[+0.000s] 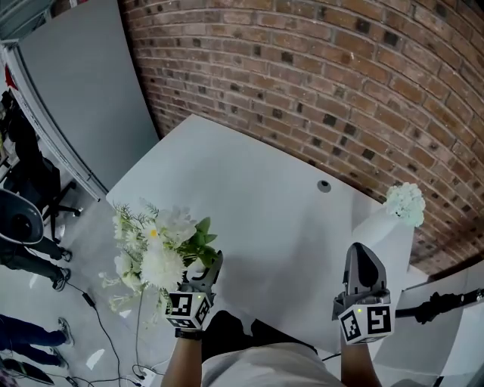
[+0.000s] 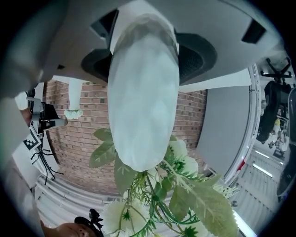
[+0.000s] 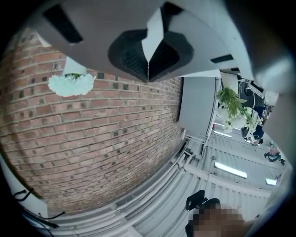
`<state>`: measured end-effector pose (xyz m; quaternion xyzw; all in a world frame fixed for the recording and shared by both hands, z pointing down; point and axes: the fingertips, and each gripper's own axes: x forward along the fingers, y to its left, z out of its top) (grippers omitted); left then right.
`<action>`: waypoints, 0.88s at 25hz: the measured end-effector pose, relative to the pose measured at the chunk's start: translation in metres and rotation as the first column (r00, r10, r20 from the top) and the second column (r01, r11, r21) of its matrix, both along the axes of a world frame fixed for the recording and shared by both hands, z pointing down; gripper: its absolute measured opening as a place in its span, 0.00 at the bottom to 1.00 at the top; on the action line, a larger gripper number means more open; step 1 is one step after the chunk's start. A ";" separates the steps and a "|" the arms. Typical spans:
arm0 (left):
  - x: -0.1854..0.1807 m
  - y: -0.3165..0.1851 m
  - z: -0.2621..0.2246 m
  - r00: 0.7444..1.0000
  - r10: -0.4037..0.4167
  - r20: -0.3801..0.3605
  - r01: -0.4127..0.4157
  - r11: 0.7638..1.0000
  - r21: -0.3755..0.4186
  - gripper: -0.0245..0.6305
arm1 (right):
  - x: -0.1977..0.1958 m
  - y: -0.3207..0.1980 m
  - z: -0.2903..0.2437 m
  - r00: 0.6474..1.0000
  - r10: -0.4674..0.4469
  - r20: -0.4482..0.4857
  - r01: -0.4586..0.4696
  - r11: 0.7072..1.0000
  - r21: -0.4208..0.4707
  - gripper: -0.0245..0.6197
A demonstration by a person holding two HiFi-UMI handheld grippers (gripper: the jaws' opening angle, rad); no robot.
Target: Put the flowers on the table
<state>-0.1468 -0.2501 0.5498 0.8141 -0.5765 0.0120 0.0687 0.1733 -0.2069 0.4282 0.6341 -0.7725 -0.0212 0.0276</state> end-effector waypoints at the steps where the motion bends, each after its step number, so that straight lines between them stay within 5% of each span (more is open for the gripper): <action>1: 0.001 -0.002 0.003 1.000 0.004 -0.001 -0.004 1.000 0.000 0.63 | 0.001 0.000 0.001 1.000 0.004 0.000 -0.004 1.000 0.002 0.06; 22: 0.015 -0.041 0.038 0.998 0.060 0.008 -0.060 0.998 -0.016 0.63 | 0.009 -0.001 0.025 0.999 0.045 -0.017 -0.046 0.999 -0.015 0.06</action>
